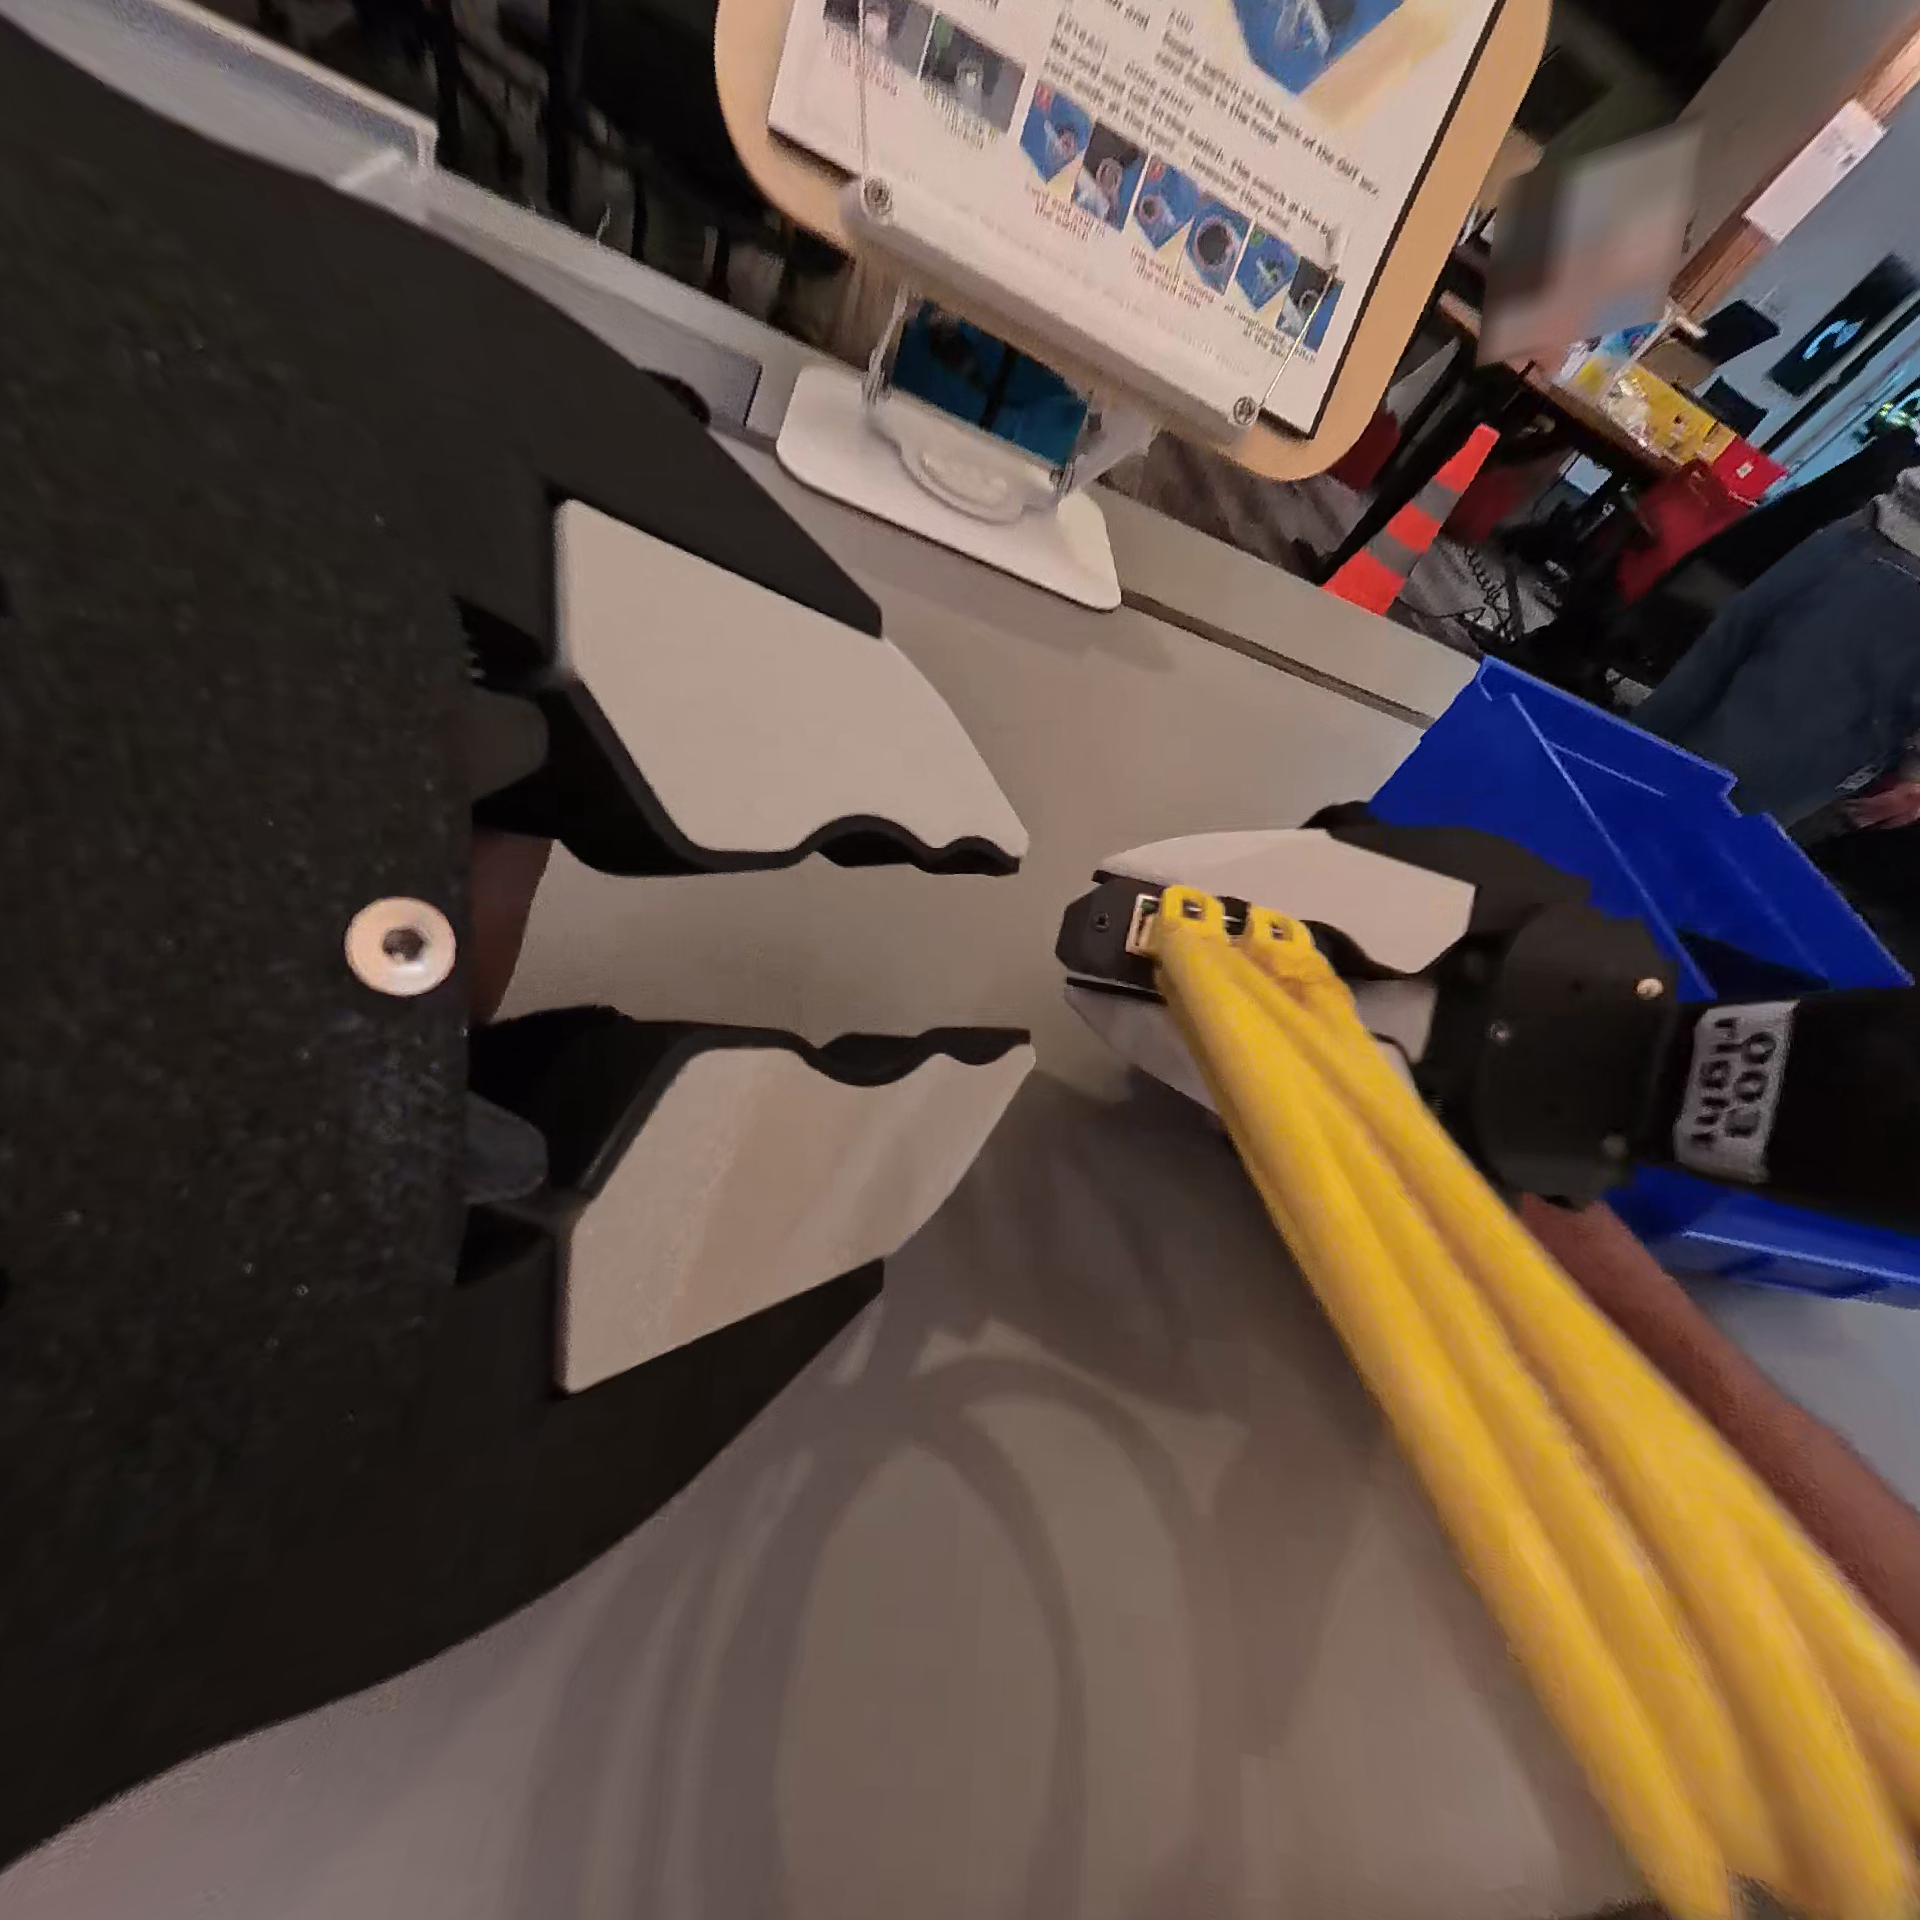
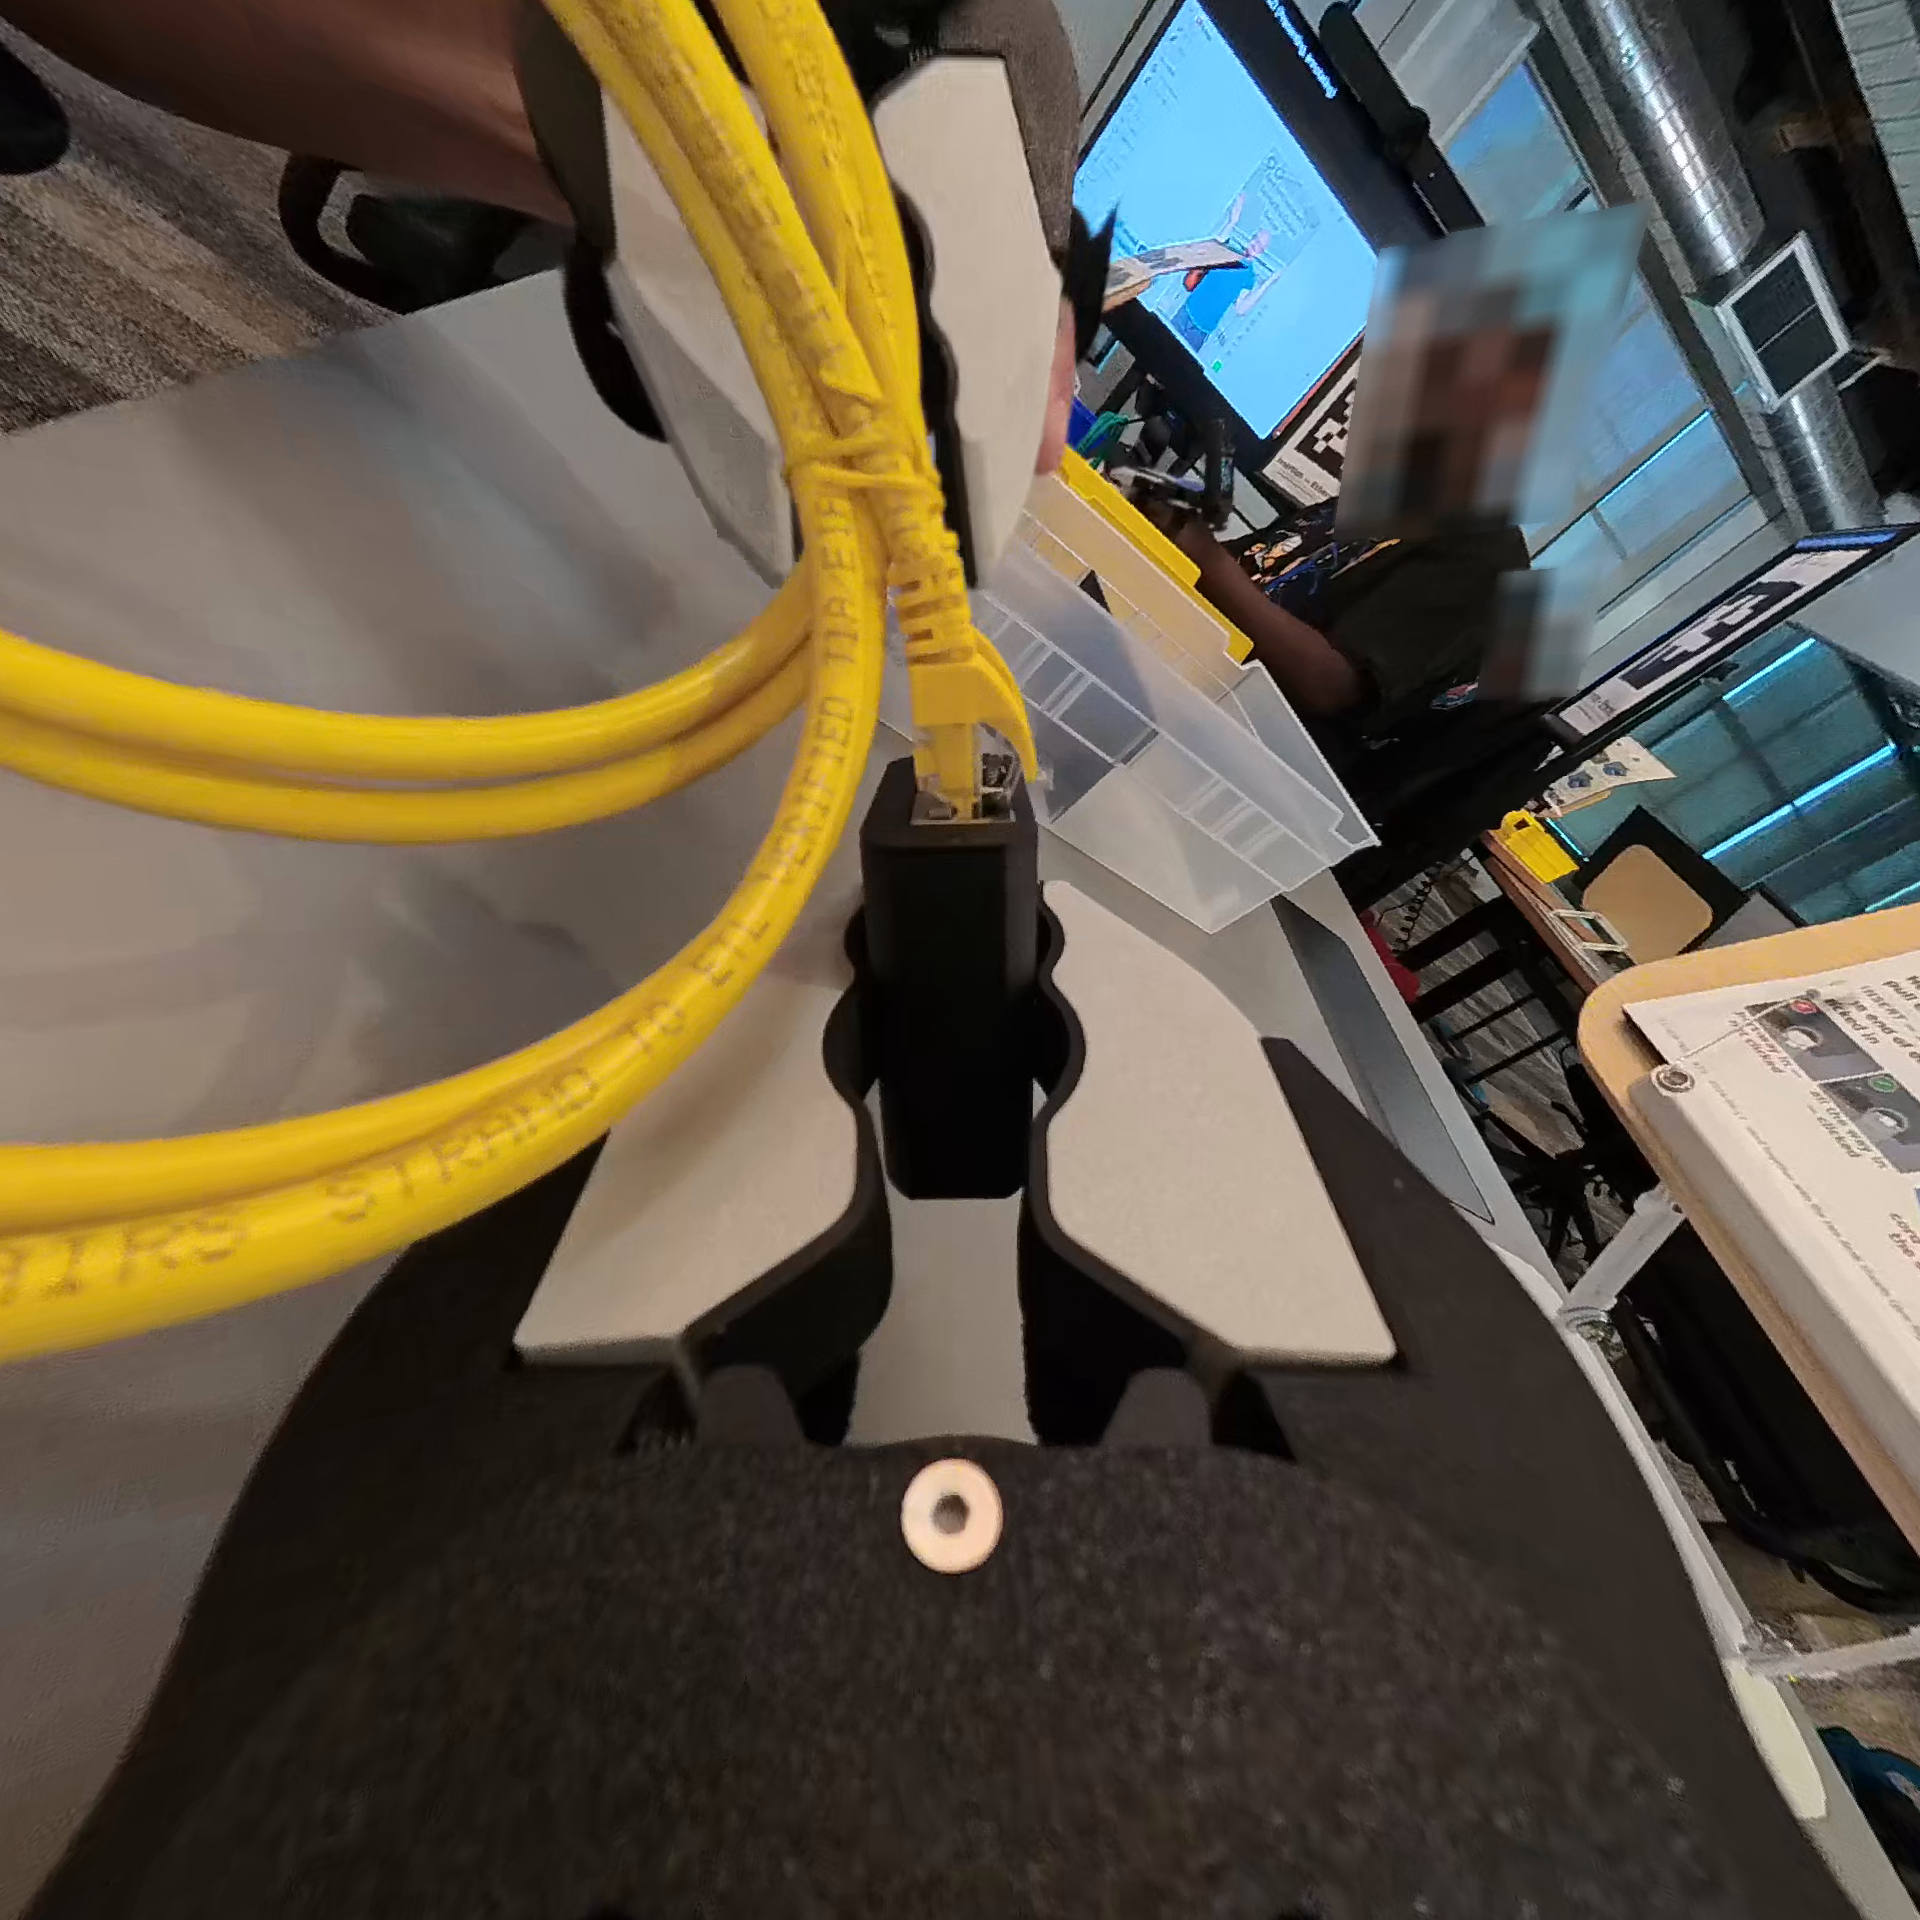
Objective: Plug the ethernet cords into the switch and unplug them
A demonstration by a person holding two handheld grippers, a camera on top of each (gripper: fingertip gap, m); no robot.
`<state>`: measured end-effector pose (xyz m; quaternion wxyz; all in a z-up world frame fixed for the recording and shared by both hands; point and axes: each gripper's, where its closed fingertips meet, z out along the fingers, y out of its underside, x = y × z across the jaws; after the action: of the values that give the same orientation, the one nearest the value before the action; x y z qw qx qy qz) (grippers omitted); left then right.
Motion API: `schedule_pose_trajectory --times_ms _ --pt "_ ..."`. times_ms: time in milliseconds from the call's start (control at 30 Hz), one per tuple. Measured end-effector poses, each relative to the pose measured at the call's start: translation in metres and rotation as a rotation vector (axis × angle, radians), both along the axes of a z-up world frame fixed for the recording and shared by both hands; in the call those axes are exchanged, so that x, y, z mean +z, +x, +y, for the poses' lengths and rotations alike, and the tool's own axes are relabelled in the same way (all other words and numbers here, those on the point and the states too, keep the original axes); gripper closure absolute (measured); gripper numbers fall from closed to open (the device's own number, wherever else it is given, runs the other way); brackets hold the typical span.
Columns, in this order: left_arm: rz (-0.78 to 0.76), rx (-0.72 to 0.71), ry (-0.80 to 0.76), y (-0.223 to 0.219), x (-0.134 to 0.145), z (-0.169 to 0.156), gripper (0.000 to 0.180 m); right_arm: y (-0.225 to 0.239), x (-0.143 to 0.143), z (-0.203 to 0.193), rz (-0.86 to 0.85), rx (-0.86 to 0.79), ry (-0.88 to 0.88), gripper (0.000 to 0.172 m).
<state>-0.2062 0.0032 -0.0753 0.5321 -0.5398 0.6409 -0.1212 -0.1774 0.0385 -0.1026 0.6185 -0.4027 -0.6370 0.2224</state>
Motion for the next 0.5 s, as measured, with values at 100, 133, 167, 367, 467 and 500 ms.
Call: schedule_pose_trajectory --times_ms 100,133,167,367,467,500 --pt "-0.074 0.059 -0.085 -0.003 0.018 0.006 0.153 0.002 -0.004 0.006 -0.023 -0.022 0.022 0.149" --pt "-0.100 0.121 -0.143 -0.009 0.024 0.014 0.153 0.003 -0.005 0.008 -0.028 -0.033 0.029 0.149" --pt "-0.112 0.162 -0.237 -0.014 0.028 0.018 0.153 0.004 -0.007 0.010 -0.031 -0.044 0.033 0.149" --pt "-0.294 0.388 -0.749 0.005 0.050 0.010 0.154 0.005 -0.006 0.014 -0.035 -0.063 0.053 0.148" --pt "-0.228 0.496 -0.825 0.013 0.036 0.006 0.154 0.004 -0.007 0.013 -0.040 -0.060 0.067 0.149" --pt "-0.210 0.522 -0.840 0.015 0.032 0.005 0.154 0.003 -0.007 0.012 -0.042 -0.059 0.073 0.148"
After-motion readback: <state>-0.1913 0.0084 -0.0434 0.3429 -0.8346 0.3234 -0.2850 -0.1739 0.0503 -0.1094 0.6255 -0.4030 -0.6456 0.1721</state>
